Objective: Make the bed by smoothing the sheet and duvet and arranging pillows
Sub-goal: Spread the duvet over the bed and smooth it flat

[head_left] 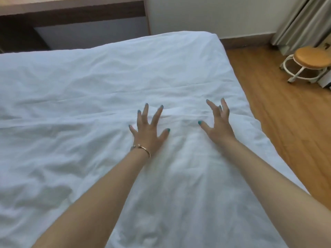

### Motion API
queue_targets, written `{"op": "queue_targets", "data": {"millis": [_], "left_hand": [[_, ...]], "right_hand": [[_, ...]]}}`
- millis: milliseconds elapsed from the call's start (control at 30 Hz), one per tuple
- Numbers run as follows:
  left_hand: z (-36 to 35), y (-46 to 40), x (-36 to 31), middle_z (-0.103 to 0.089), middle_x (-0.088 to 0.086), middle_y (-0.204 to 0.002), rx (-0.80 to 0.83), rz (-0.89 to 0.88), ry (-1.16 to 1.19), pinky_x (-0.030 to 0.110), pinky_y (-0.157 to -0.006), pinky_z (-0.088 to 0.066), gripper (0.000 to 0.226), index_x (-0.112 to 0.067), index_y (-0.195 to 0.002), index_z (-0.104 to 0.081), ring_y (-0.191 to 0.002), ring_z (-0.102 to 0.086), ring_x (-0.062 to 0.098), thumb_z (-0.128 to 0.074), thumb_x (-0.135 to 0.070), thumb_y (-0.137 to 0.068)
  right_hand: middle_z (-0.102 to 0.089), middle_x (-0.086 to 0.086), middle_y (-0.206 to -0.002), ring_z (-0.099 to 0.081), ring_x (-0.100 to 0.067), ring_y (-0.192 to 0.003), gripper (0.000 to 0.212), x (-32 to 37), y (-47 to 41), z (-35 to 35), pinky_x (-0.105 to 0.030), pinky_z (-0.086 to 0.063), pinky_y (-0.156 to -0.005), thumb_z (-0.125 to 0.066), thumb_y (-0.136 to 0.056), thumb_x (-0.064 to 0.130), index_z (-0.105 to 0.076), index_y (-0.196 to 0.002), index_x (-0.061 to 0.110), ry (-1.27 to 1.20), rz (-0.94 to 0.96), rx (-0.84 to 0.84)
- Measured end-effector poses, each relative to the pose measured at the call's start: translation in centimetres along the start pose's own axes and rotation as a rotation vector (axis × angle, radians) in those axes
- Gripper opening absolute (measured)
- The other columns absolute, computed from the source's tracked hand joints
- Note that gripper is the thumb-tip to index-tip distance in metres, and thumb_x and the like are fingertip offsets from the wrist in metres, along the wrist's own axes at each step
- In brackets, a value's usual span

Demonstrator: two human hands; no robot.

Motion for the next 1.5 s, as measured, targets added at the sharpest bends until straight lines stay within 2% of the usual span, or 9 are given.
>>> {"op": "queue_targets", "data": {"millis": [167, 333, 433, 533, 633, 833, 1000, 1200, 1500], "left_hand": [[-8.4, 4.2, -0.9, 0.035, -0.009, -0.154, 0.233, 0.041, -0.281, 0.076, -0.100, 0.011, 0.082, -0.062, -0.138, 0.020, -0.138, 0.037, 0.034, -0.010, -0.093, -0.068], [-9.1, 2.5, -0.8, 0.044, -0.007, -0.148, 0.356, 0.137, -0.381, 0.077, -0.098, 0.009, 0.082, -0.060, -0.134, 0.029, -0.137, 0.038, 0.035, -0.006, -0.093, -0.068], [-8.0, 2.6, -5.0, 0.022, 0.001, -0.160, 0.332, 0.213, -0.349, 0.075, -0.104, 0.001, 0.073, -0.042, -0.148, 0.016, -0.144, 0.025, 0.032, -0.018, -0.070, -0.090], [-9.6, 3.1, -13.8, 0.009, 0.001, -0.162, 0.295, 0.064, -0.133, 0.074, -0.105, 0.004, 0.073, -0.038, -0.152, 0.002, -0.145, 0.023, 0.027, -0.023, -0.068, -0.091], [-13.9, 4.5, -18.6, 0.024, -0.001, -0.159, 0.350, -0.125, -0.226, 0.076, -0.098, 0.013, 0.073, -0.056, -0.143, 0.013, -0.139, 0.035, 0.032, -0.015, -0.081, -0.081], [-18.1, 4.2, -17.6, 0.024, -0.001, -0.159, 0.134, -0.124, -0.332, 0.077, -0.099, 0.010, 0.069, -0.055, -0.144, 0.014, -0.142, 0.031, 0.032, -0.012, -0.075, -0.083], [-19.9, 3.5, -16.8, -0.001, 0.006, -0.163, 0.076, -0.132, -0.393, 0.081, -0.098, 0.000, 0.070, -0.047, -0.149, -0.014, -0.147, 0.007, 0.039, -0.024, -0.070, -0.084], [-20.7, 3.1, -16.6, 0.001, 0.008, -0.162, 0.054, -0.153, -0.395, 0.081, -0.097, 0.002, 0.071, -0.044, -0.151, -0.011, -0.146, 0.009, 0.040, -0.023, -0.069, -0.086], [-20.1, 3.1, -16.6, -0.003, 0.009, -0.162, 0.008, -0.165, -0.307, 0.079, -0.100, 0.001, 0.080, -0.025, -0.154, -0.017, -0.148, 0.002, 0.038, -0.025, -0.066, -0.086]], "right_hand": [[0.016, 0.016, -0.160, 0.016, -0.020, -0.148, 0.053, -7.2, 1.7, -3.0, -0.059, 0.007, -0.114, -0.012, -0.092, 0.068, 0.009, -0.141, 0.063, 0.674, -0.044, 0.342], [0.030, 0.017, -0.155, 0.025, -0.020, -0.145, 0.057, -8.0, 0.5, -4.4, -0.061, 0.012, -0.112, -0.009, -0.091, 0.070, 0.023, -0.137, 0.062, 0.718, -0.092, 0.401], [0.010, 0.017, -0.160, 0.016, -0.016, -0.148, 0.056, -7.5, -0.1, -3.5, -0.055, 0.009, -0.115, -0.031, -0.096, 0.060, -0.006, -0.146, 0.058, 0.432, -0.148, 0.495], [-0.046, 0.005, -0.146, -0.035, -0.016, -0.139, 0.038, -8.2, -1.0, 2.9, -0.031, -0.027, -0.113, -0.052, -0.097, 0.024, -0.055, -0.135, 0.027, -0.217, -0.244, 0.139], [-0.055, -0.006, -0.128, -0.052, -0.025, -0.119, 0.034, -12.6, 0.5, 10.4, -0.034, -0.042, -0.097, -0.042, -0.096, 0.013, -0.060, -0.125, 0.020, -0.030, -0.339, -0.245], [-0.051, -0.005, -0.137, -0.059, -0.033, -0.105, 0.053, -22.0, -0.1, 12.5, -0.042, -0.052, -0.089, -0.033, -0.093, 0.005, -0.044, -0.140, 0.028, -0.033, -0.627, -0.129], [-0.055, -0.007, -0.131, -0.054, -0.024, -0.118, 0.042, -21.9, -3.3, 10.1, -0.022, -0.039, -0.094, -0.051, -0.097, 0.008, -0.046, -0.139, 0.013, -0.244, -0.436, -0.032], [-0.057, -0.004, -0.063, -0.059, -0.021, -0.059, 0.029, -24.6, -3.9, 10.0, -0.040, -0.051, -0.069, -0.059, -0.095, 0.020, -0.050, -0.068, 0.015, -0.107, -0.473, 0.111], [-0.060, -0.012, -0.100, -0.057, -0.029, -0.085, 0.007, -20.3, -8.3, 16.4, -0.032, -0.041, -0.070, -0.052, -0.090, 0.010, -0.059, -0.092, 0.010, 0.242, -0.382, -0.225]]}}
Point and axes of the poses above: each hand's wrist, its own y-axis away from the middle knuckle, its own z-axis out of the back of the hand, x = y × z, the point moved 7 cm from there along -y, towards the middle knuckle
